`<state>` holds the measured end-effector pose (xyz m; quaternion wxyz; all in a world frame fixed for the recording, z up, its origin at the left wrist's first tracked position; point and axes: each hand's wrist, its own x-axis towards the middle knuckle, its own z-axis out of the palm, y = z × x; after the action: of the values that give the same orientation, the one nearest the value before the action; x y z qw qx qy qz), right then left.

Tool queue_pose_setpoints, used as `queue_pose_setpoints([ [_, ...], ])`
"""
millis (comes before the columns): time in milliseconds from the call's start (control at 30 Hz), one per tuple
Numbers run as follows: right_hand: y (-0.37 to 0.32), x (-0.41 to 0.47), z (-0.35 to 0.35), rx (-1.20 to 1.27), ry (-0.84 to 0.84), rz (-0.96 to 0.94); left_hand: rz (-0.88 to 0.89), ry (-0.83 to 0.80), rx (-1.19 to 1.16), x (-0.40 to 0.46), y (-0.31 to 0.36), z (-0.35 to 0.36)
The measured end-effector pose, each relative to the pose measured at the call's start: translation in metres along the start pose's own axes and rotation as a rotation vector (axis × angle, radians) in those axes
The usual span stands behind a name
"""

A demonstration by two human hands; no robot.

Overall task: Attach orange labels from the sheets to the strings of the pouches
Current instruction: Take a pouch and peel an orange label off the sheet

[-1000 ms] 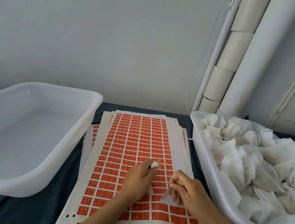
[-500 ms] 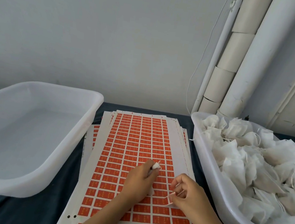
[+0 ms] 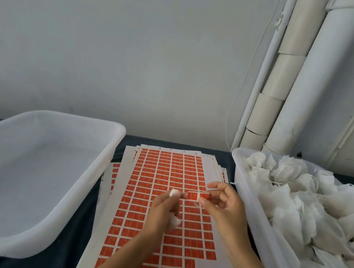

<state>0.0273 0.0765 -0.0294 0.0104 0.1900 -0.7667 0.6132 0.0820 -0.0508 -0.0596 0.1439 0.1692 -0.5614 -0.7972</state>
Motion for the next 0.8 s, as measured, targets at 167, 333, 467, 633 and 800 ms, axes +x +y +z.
queue_pose_setpoints([
  [167, -0.001, 0.028, 0.026, 0.052, 0.065, 0.01, 0.228, 0.09, 0.035, 0.017, 0.02, 0.007],
  [333, 0.017, 0.033, 0.04, 0.056, 0.069, 0.006, 0.242, 0.271, 0.081, 0.03, 0.006, 0.0],
  [467, 0.038, 0.028, 0.04, 0.022, 0.101, 0.03, 0.261, 0.358, 0.105, 0.034, -0.003, -0.009],
  [633, 0.04, 0.028, 0.033, 0.184, 0.033, 0.094, 0.205, 0.332, 0.092, 0.037, -0.005, -0.015],
  [800, 0.034, 0.024, 0.041, 0.184, -0.047, 0.125, 0.201, 0.292, 0.105, 0.034, -0.007, -0.013],
])
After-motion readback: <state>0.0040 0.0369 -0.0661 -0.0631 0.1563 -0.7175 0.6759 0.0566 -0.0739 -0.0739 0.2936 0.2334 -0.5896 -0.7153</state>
